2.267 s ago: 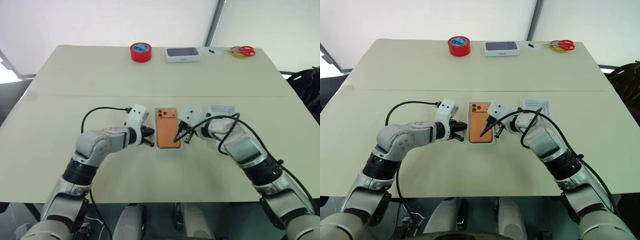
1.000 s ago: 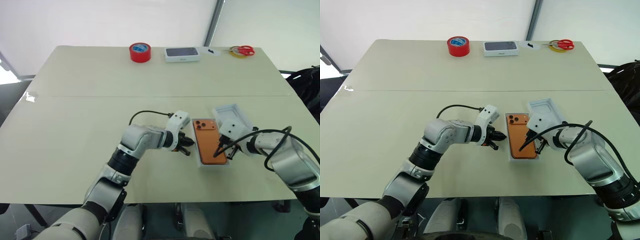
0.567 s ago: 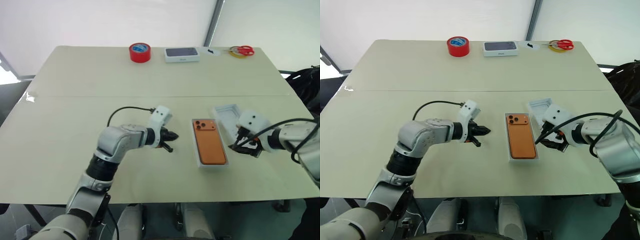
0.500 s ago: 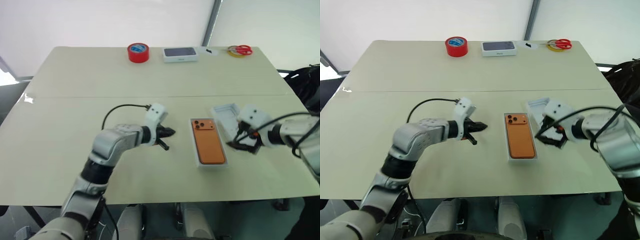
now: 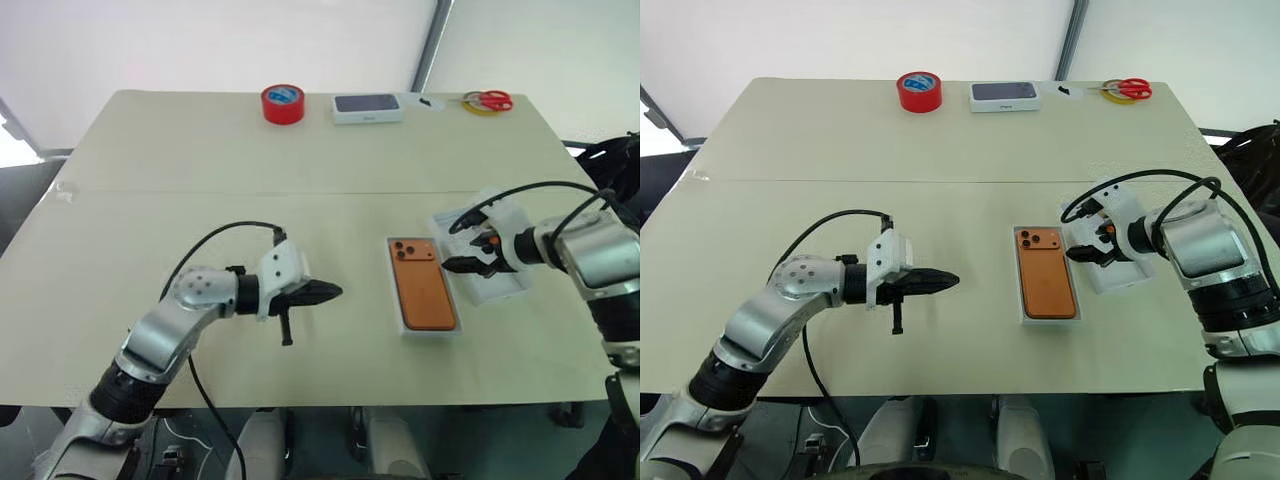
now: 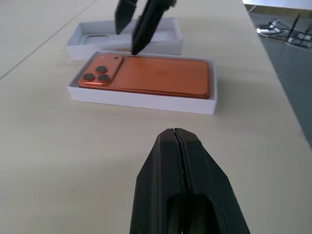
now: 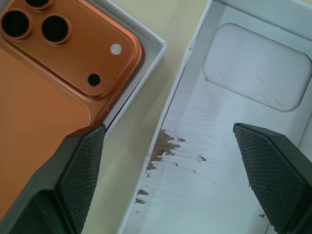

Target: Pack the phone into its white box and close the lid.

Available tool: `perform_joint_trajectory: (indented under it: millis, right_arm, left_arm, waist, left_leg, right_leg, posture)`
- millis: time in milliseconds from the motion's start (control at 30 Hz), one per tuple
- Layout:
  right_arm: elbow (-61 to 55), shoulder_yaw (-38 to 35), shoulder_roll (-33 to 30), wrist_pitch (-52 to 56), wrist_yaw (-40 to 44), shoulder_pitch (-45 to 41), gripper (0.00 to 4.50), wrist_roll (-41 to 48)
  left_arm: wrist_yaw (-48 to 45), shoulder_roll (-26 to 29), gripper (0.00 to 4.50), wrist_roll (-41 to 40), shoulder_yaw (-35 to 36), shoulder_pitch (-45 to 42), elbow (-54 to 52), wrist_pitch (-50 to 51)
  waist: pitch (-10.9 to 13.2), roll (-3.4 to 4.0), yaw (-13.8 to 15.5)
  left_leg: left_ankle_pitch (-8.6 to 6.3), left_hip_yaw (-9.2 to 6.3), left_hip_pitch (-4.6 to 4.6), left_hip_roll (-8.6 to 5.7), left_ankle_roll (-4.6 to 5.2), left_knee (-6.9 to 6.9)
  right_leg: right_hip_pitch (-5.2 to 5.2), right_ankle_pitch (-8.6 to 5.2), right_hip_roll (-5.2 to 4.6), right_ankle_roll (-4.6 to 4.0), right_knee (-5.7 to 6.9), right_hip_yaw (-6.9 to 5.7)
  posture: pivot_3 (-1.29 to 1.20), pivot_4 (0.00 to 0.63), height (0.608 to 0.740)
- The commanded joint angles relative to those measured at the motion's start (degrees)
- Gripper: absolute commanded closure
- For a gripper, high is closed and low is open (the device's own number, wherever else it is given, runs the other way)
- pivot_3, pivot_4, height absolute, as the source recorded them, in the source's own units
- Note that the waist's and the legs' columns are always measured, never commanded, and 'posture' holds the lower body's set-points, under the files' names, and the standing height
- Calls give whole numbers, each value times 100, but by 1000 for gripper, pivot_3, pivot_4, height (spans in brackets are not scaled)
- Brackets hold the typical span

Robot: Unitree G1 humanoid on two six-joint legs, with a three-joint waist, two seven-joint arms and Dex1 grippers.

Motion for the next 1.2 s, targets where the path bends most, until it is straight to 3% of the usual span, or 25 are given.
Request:
perform_joint_trajectory:
  millis: [33, 533, 833, 933, 1133, 1167, 1200]
  right_arm:
    - [117, 0, -69, -42, 56, -127, 114, 2]
    - [-270, -530, -503, 501, 119, 111, 114, 483]
    - [-49, -119, -4, 472, -326, -104, 114, 322]
    - [190, 118, 181, 469, -515, -297, 978, 160]
    - [653, 303, 385, 765, -755, -662, 4078, 27]
    - [657, 312, 379, 801, -750, -681, 4438, 34]
    - [646, 311, 372, 834, -743, -695, 4438, 43]
  left_arm:
    - [-7, -14, 4500, 22, -3, 10, -229, -134]
    - [-81, -82, 4500, -80, 67, 30, -196, -204]
    - [-128, -205, 4500, -40, 5, -92, -88, -235]
    - [-133, -226, 4500, -20, -9, -106, -93, -235]
    - [-99, -274, 4500, 17, -39, -88, -114, -242]
    - [-90, -275, 4500, 21, -40, -69, -125, -246]
    - [-83, -274, 4500, 21, -37, -52, -137, -249]
  waist:
    - [0, 0, 0]
    - [1, 2, -11]
    - [0, 3, -34]
    - [0, 4, -25]
    - [0, 4, -17]
    - [0, 4, -11]
    - [0, 4, -9]
  left_leg:
    - [0, 0, 0, 0, 0, 1]
    - [0, 1, 8, 7, 0, 1]
    - [0, 2, 10, 11, 0, 2]
    - [0, 2, 10, 11, 0, 2]
    - [0, 3, 10, 10, 0, 2]
    - [0, 2, 9, 11, 0, 2]
    - [0, 1, 9, 11, 0, 2]
  right_leg:
    - [1, 0, 0, 0, 0, 0]
    - [4, 0, 8, 3, 5, 0]
    - [3, 1, 14, 4, 8, 2]
    - [3, 1, 15, 3, 8, 2]
    - [3, 2, 15, 3, 8, 3]
    - [3, 2, 15, 3, 8, 2]
    - [4, 2, 15, 3, 8, 2]
  posture:
    - [0, 150, 732]
    - [0, 150, 732]
    - [0, 150, 732]
    - [0, 150, 732]
    - [0, 150, 732]
    - [0, 150, 732]
    - [0, 150, 732]
